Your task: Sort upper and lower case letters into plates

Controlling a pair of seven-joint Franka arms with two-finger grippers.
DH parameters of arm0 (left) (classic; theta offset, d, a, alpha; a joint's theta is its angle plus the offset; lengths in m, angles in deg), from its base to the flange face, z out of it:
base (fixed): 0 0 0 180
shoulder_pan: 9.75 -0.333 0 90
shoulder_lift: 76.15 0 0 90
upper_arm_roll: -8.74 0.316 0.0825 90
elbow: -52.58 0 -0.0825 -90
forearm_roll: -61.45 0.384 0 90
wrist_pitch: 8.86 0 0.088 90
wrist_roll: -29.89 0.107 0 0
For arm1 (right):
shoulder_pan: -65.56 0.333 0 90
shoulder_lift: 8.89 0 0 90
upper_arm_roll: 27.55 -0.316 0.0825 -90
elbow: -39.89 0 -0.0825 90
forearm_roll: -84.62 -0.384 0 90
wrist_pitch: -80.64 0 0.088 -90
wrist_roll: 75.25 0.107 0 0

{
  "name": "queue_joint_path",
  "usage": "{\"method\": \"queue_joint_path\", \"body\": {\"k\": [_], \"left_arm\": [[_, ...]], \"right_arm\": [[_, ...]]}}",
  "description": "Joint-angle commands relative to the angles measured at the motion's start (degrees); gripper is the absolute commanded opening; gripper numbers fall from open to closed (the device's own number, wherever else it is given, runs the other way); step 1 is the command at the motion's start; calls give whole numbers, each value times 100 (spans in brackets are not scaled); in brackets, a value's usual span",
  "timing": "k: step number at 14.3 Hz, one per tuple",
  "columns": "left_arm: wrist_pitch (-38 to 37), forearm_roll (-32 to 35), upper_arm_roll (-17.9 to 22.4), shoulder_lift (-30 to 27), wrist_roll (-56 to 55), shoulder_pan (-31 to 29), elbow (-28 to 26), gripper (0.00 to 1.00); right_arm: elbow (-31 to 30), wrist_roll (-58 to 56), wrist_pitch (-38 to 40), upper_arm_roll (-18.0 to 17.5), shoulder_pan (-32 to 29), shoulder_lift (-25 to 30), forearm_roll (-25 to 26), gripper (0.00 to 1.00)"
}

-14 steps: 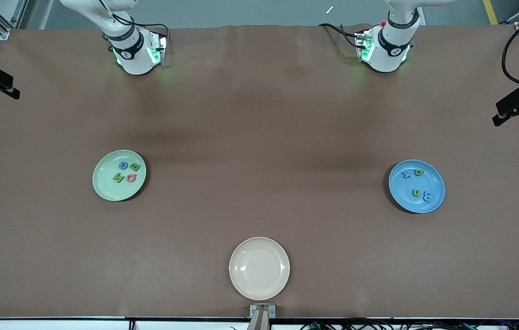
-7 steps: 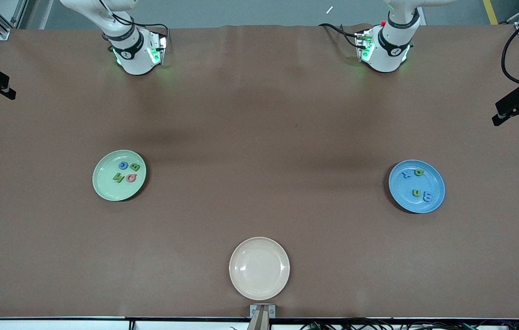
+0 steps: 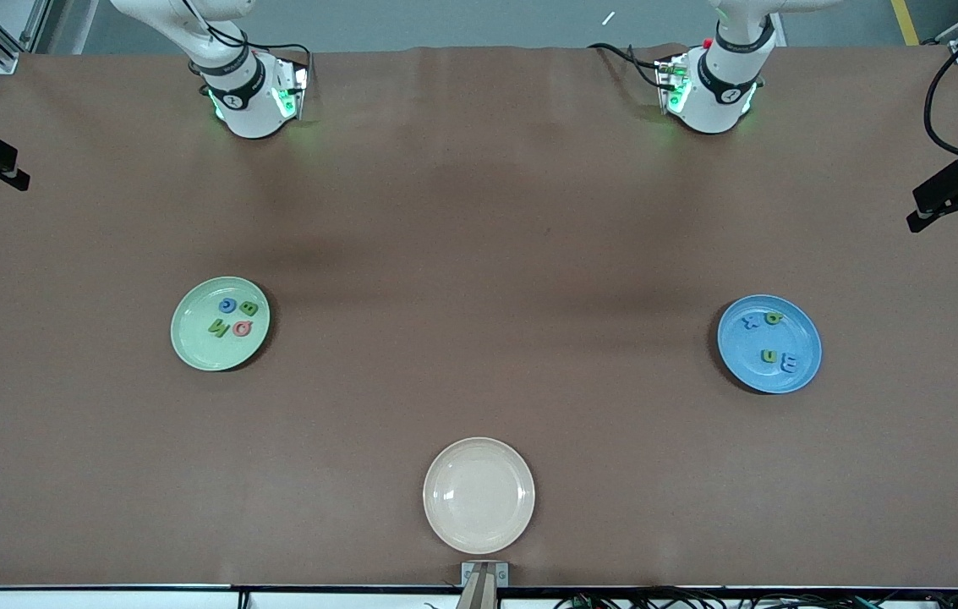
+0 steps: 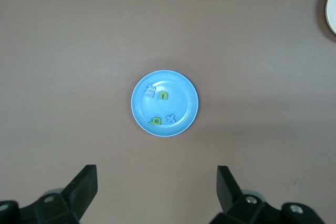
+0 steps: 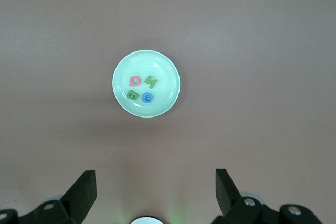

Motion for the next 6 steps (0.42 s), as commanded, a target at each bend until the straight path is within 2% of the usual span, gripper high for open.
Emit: {"method": "queue_joint_path", "body": {"k": [1, 6], "left_arm": [[-217, -165, -9, -15, -37, -49, 58, 100], [-235, -193, 0, -15, -28, -40, 66, 100]], "right_arm": [[62, 99, 33, 17, 24, -38, -56, 100], [53, 160, -20, 17, 32, -20, -73, 100]]}}
